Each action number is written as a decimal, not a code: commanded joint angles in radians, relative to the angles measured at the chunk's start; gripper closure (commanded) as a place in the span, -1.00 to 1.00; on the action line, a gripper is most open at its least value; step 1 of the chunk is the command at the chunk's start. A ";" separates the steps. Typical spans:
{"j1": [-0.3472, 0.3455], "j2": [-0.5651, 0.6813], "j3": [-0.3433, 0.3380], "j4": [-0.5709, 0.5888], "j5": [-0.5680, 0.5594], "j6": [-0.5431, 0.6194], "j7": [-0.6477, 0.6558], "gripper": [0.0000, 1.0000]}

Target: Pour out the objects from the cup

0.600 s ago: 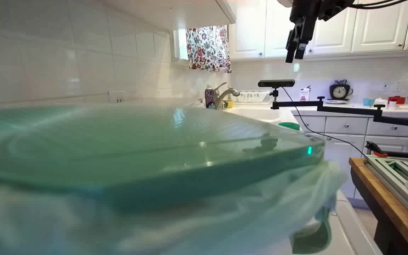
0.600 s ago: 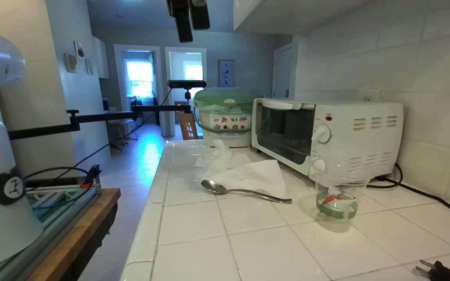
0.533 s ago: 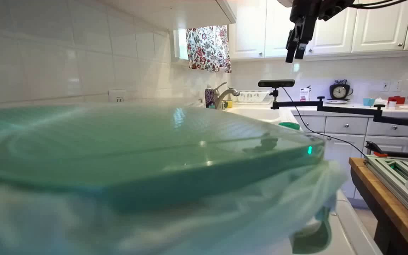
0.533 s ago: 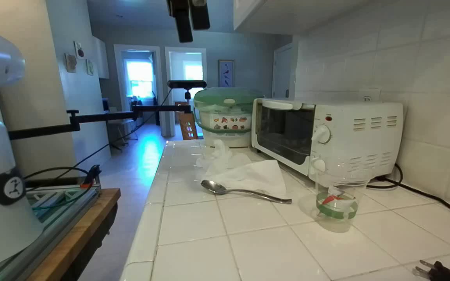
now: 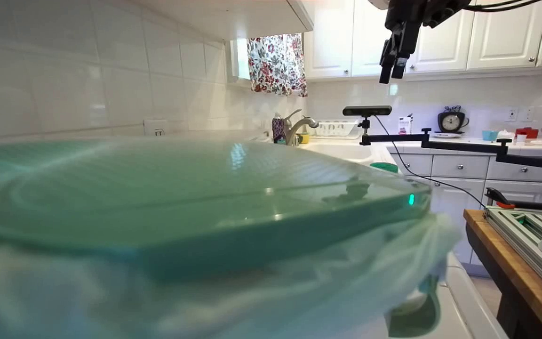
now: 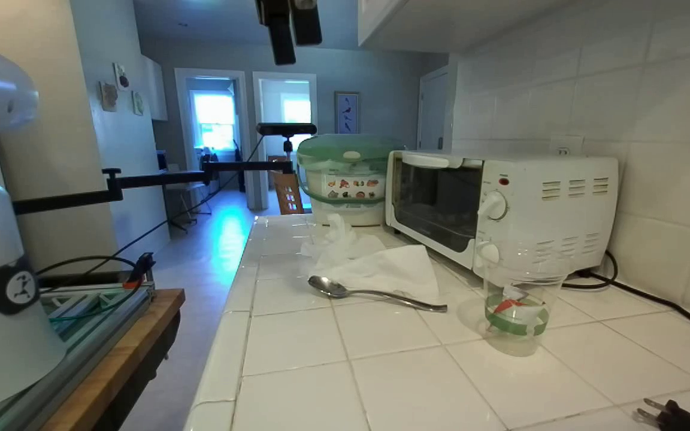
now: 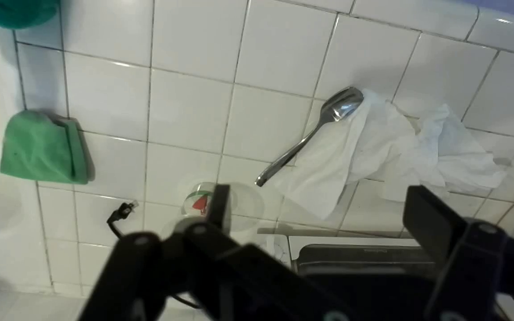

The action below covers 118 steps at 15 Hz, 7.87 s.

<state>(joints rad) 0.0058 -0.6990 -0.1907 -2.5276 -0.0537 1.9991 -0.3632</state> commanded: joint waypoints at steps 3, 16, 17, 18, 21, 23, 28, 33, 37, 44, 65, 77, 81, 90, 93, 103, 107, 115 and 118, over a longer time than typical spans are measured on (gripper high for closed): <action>-0.007 0.049 -0.004 -0.017 0.004 0.093 -0.006 -1.00; 0.022 0.351 -0.042 -0.041 0.015 0.421 -0.253 -1.00; 0.027 0.377 -0.042 -0.035 0.020 0.444 -0.284 -1.00; 0.028 0.396 -0.040 -0.035 0.023 0.469 -0.307 -1.00; 0.036 0.459 -0.038 -0.027 0.041 0.552 -0.388 -1.00; 0.034 0.503 -0.035 -0.016 0.050 0.606 -0.437 -1.00; 0.031 0.597 -0.028 0.027 0.142 0.681 -0.606 -1.00; 0.016 0.673 0.004 0.068 0.289 0.742 -0.827 -1.00; 0.033 0.720 0.002 0.100 0.405 0.764 -0.979 -1.00; 0.019 0.779 0.009 0.151 0.516 0.752 -1.132 -1.00; -0.010 0.846 0.013 0.201 0.555 0.752 -1.244 0.12; -0.011 0.839 0.012 0.197 0.553 0.753 -1.269 0.97; -0.014 0.792 0.008 0.180 0.587 0.715 -1.231 0.97; -0.085 0.669 0.020 0.171 0.734 0.479 -1.102 0.97; -0.096 0.641 0.016 0.170 0.778 0.422 -1.054 0.97; -0.104 0.587 0.009 0.148 0.890 0.243 -0.907 0.97; -0.113 0.595 0.007 0.152 0.882 0.195 -0.834 0.97; -0.140 0.616 -0.006 0.176 0.880 0.029 -0.694 0.97; -0.149 0.621 -0.011 0.183 0.890 -0.030 -0.672 0.97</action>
<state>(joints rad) -0.1294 -0.0878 -0.1978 -2.3633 0.8174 2.0343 -1.0719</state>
